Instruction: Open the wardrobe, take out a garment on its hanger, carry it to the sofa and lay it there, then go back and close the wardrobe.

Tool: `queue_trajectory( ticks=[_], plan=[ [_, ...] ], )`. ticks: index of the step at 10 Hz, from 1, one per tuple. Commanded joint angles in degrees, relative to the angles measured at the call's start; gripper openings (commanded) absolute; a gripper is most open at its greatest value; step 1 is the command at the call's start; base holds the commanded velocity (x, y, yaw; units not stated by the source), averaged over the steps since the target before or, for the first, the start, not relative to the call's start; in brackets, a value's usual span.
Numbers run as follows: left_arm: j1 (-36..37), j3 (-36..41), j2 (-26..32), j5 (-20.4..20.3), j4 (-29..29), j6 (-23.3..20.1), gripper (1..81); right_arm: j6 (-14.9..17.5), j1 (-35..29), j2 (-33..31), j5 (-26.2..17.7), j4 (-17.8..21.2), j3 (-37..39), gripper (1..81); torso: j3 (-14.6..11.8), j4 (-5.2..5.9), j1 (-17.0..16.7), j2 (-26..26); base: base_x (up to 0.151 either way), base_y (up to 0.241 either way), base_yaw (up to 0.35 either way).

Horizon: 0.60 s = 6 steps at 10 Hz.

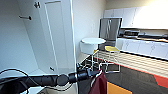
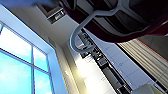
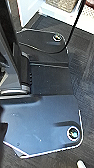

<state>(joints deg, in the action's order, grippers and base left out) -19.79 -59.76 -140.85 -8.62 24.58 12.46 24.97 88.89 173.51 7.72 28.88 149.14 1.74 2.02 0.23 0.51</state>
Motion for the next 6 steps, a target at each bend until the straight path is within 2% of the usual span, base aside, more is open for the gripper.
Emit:
queue_trajectory(
  ticks=[1,6],
  plan=[
    [9.6,3.0,-0.1,-2.8,-2.4,0.2,1.0,0.0,-2.6,0.5,-3.7,0.2,-0.3,81.1,0.0,0.0,0.0,0.0,0.0,0.0,-0.171],
    [9.6,3.6,0.2,-2.8,-2.4,0.2,1.0,0.0,-2.5,0.5,-3.7,0.2,-0.3,81.1,0.0,0.0,0.0,0.0,0.0,0.0,-0.172]
  ],
)
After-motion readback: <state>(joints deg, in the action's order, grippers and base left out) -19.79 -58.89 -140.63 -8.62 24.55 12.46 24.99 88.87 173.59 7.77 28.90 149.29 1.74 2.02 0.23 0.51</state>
